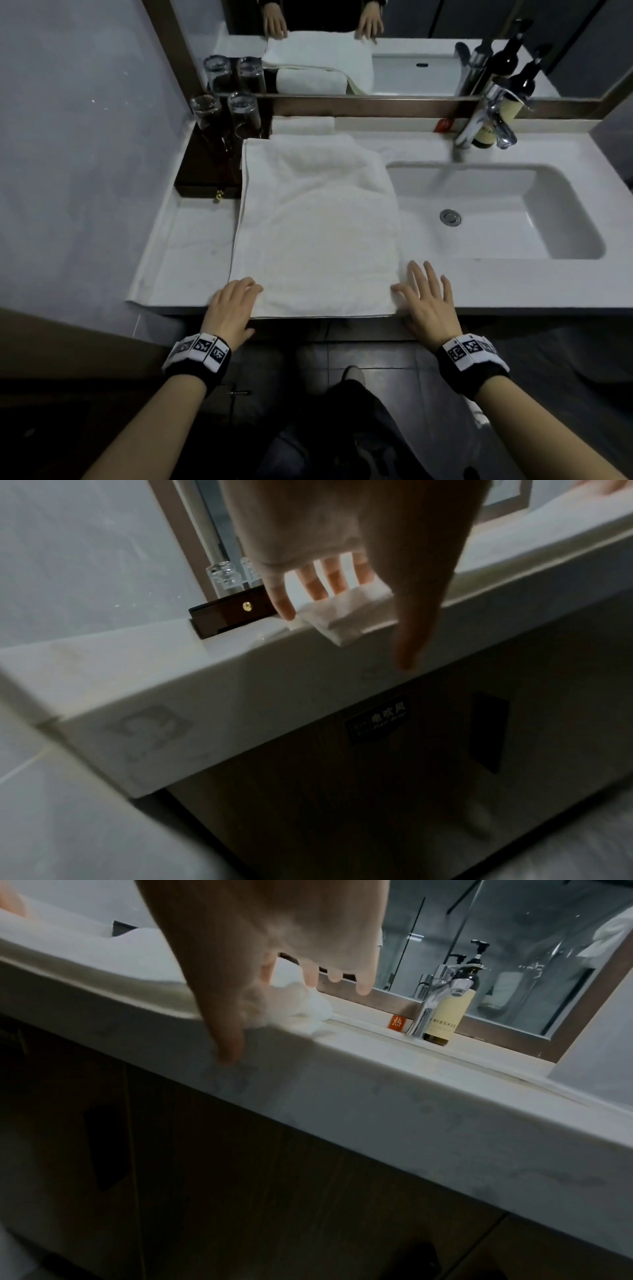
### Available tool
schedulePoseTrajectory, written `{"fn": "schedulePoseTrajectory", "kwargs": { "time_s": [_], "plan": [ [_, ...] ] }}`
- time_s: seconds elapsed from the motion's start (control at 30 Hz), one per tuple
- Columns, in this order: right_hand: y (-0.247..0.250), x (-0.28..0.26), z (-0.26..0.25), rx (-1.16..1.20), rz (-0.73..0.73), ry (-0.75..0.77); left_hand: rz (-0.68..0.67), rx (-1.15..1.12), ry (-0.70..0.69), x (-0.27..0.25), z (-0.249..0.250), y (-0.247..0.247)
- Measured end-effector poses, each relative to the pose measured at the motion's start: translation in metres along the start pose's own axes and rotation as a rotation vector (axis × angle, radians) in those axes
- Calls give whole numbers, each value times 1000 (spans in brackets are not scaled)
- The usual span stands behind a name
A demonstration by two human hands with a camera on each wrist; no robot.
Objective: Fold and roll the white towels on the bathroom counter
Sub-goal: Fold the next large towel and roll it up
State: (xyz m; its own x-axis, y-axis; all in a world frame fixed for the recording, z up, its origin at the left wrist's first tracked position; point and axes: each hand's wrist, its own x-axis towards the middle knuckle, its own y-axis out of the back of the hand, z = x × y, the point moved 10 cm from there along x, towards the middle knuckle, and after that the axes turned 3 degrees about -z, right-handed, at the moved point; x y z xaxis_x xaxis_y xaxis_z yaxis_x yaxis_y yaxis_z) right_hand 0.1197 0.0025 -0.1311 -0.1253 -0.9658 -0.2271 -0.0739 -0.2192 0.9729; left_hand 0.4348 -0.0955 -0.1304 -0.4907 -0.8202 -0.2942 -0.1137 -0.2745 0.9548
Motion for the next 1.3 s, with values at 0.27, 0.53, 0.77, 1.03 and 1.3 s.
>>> {"fn": "schedulePoseTrajectory", "kwargs": {
  "time_s": [0.27, 0.53, 0.77, 1.03, 1.3],
  "plan": [
    [20, -1, -8, 114, 120, 146, 112, -167, 16, 9, -14, 22],
    [38, -2, 36, 558, 165, -71, 147, -628, 154, 13, -48, 45],
    [85, 36, 57, 770, 396, -213, 386, -712, 151, 51, -46, 108],
    [124, 135, 83, 764, 372, -211, 439, -621, 192, 130, -60, 146],
    [120, 236, 95, 658, 194, -128, 288, -507, 276, 207, -71, 151]
  ]
}}
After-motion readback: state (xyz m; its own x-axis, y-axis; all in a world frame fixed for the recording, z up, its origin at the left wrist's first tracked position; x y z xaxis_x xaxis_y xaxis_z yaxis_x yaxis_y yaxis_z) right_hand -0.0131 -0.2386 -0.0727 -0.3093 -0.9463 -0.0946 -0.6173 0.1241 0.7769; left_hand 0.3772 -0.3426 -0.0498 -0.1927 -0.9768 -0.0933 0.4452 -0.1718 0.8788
